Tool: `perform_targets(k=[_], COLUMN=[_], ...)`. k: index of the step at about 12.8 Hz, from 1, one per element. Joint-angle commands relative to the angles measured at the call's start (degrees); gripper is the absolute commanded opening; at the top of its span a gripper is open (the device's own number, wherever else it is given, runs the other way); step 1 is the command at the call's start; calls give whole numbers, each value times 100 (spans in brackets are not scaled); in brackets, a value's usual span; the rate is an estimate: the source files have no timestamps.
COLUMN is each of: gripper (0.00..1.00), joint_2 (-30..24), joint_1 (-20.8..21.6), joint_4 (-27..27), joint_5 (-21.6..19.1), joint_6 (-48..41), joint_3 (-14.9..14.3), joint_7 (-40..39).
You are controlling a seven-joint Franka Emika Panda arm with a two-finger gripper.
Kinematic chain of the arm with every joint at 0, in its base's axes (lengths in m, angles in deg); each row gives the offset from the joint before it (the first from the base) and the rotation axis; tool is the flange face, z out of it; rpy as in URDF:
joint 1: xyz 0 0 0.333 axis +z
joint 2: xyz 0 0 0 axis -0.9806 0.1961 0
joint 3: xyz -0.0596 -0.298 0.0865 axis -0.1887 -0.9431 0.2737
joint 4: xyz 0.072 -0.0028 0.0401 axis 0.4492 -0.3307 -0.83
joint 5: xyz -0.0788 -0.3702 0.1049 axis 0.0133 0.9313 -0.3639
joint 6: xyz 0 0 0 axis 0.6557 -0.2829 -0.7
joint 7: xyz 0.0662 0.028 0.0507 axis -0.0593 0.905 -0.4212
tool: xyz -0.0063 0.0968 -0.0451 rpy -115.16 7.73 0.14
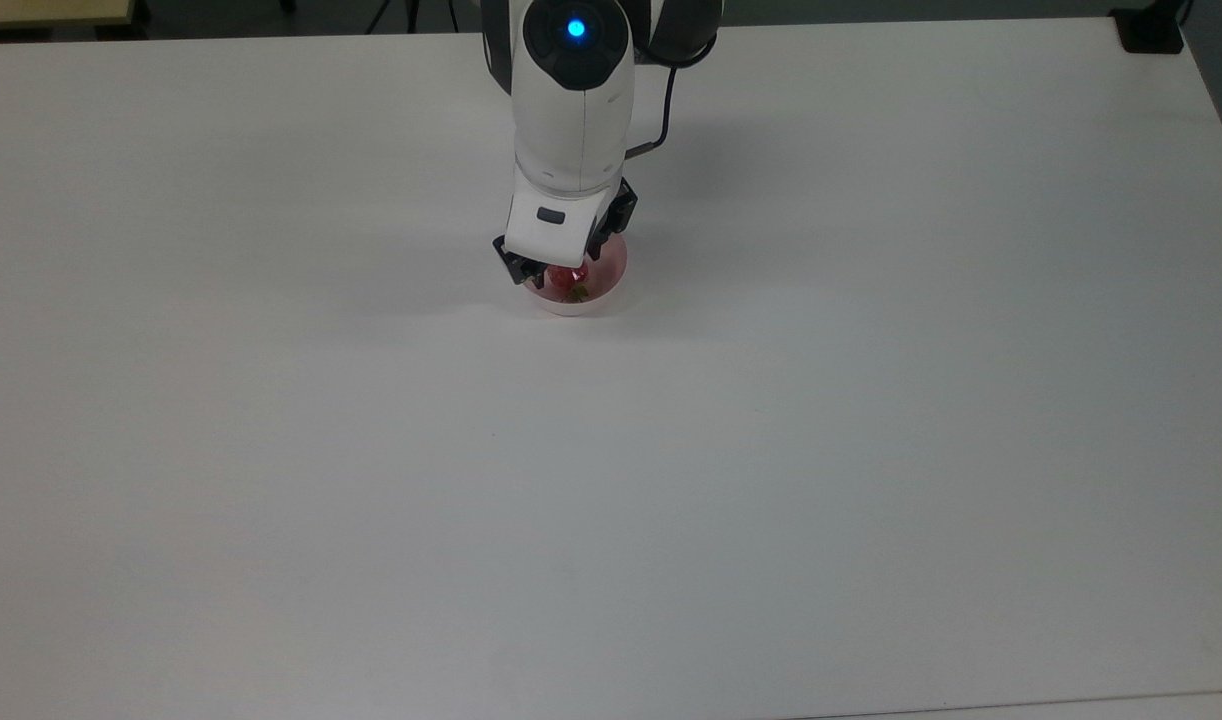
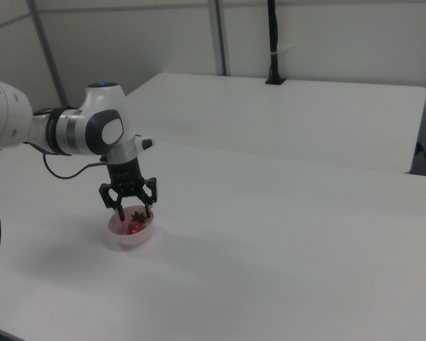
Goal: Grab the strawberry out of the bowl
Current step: 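Lower the gripper into the bowl and close on the red strawberry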
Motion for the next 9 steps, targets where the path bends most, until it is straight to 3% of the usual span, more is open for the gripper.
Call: perform_targets(k=[1,4,6,9], gripper=[77,76,70,30], joint_2=[19,37,107,107], joint_1=[-13,14,14,14], joint_4=[-199,-367,-367,-358], joint_5=[44,62,79,97], joint_6=[111,384,481,490], joint_3=[60,60,60,60], joint_7=[49,171,216,224])
